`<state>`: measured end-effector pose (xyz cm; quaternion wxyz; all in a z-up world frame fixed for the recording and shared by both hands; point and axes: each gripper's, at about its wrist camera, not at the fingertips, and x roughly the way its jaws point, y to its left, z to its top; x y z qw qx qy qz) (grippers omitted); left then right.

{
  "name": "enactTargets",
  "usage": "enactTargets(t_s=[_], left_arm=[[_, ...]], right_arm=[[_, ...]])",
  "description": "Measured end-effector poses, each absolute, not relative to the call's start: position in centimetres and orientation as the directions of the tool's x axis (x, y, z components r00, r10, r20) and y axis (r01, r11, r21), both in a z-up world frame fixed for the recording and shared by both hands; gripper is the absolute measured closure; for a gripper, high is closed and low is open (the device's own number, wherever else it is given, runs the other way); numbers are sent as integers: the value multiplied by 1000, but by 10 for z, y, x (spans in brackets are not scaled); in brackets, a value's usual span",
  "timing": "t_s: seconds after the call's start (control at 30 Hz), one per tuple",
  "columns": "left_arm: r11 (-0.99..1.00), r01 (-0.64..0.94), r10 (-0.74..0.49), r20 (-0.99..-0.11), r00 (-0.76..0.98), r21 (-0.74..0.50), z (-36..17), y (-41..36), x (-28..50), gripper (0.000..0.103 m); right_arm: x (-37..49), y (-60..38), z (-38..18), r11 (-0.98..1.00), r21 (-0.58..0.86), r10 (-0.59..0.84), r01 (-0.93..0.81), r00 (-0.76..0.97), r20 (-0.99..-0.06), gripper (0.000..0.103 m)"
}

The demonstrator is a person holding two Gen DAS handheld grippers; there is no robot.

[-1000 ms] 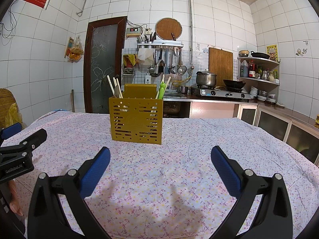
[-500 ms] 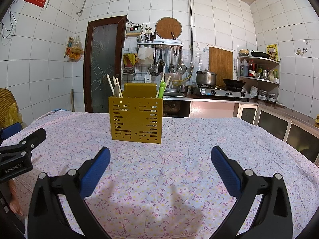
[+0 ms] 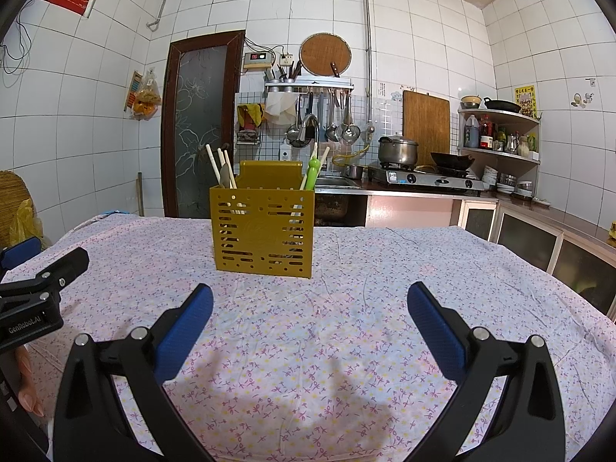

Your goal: Organize utensils

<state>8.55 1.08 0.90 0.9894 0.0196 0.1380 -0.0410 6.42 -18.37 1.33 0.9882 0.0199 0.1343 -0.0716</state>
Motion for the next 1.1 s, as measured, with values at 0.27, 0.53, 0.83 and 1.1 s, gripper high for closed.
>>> enactTargets(t_s=[0.27, 0.53, 0.83, 1.1], left_arm=[[996, 87, -76, -274, 959, 27, 8, 11, 86, 5], [996, 86, -76, -273, 959, 26, 8, 11, 85, 5], [996, 86, -76, -273, 959, 26, 7, 11, 85, 5], [996, 86, -75, -274, 959, 26, 7, 11, 85, 5]], right_arm=[[64, -184, 13, 989, 19, -136, 147, 954, -268, 4], [63, -185, 14, 989, 20, -137, 147, 953, -270, 4], [63, -185, 14, 989, 20, -137, 148, 953, -270, 4], [63, -186, 14, 989, 19, -137, 148, 953, -270, 4]])
